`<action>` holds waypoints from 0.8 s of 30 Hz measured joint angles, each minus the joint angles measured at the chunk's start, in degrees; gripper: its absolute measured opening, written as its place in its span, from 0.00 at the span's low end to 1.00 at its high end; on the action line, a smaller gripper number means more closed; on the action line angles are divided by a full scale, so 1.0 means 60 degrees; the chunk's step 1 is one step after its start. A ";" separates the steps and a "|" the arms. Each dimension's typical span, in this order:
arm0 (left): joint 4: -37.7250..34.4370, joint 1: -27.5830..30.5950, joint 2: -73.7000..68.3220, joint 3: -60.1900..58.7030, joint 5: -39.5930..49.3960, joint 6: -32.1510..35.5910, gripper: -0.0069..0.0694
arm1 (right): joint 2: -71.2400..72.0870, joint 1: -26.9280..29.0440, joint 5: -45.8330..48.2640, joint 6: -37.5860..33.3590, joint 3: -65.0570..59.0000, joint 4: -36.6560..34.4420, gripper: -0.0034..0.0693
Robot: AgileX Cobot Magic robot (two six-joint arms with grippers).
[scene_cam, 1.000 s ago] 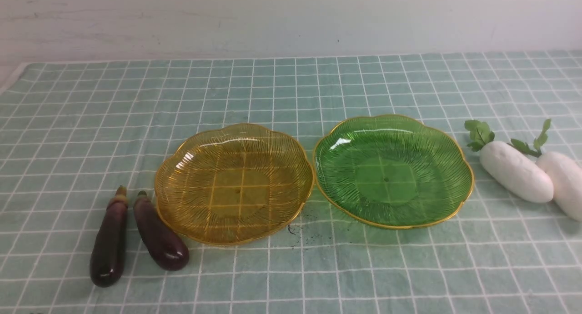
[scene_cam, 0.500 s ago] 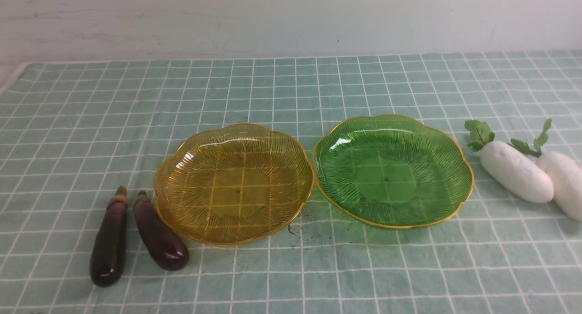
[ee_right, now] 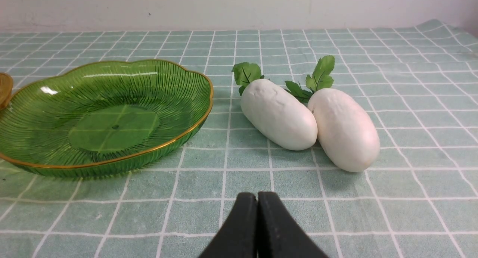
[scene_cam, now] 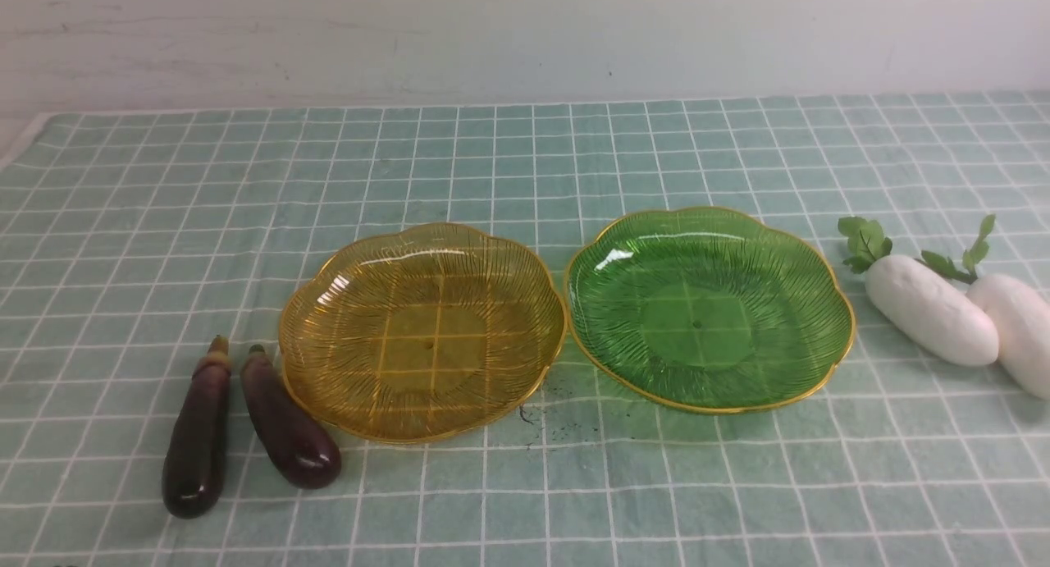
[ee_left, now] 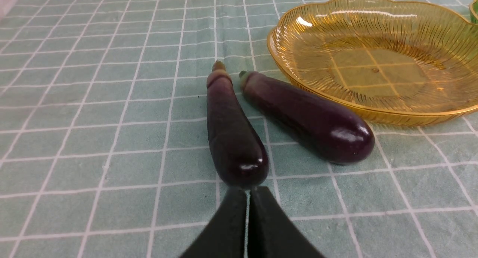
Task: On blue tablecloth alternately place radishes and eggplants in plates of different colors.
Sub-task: 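Place the white radish on the plate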
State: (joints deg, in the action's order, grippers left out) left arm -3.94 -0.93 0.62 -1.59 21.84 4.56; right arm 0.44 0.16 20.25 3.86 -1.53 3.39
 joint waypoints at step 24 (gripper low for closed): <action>-0.8383 0.0000 0.0000 -0.0009 -0.0556 -0.2472 0.08 | 0.0000 0.0000 -0.0900 0.3472 -0.0028 -0.6005 0.03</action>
State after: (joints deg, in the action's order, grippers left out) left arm -54.24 -0.93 0.62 -1.64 18.51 -10.28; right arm 0.44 0.16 14.84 24.69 -1.69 -32.63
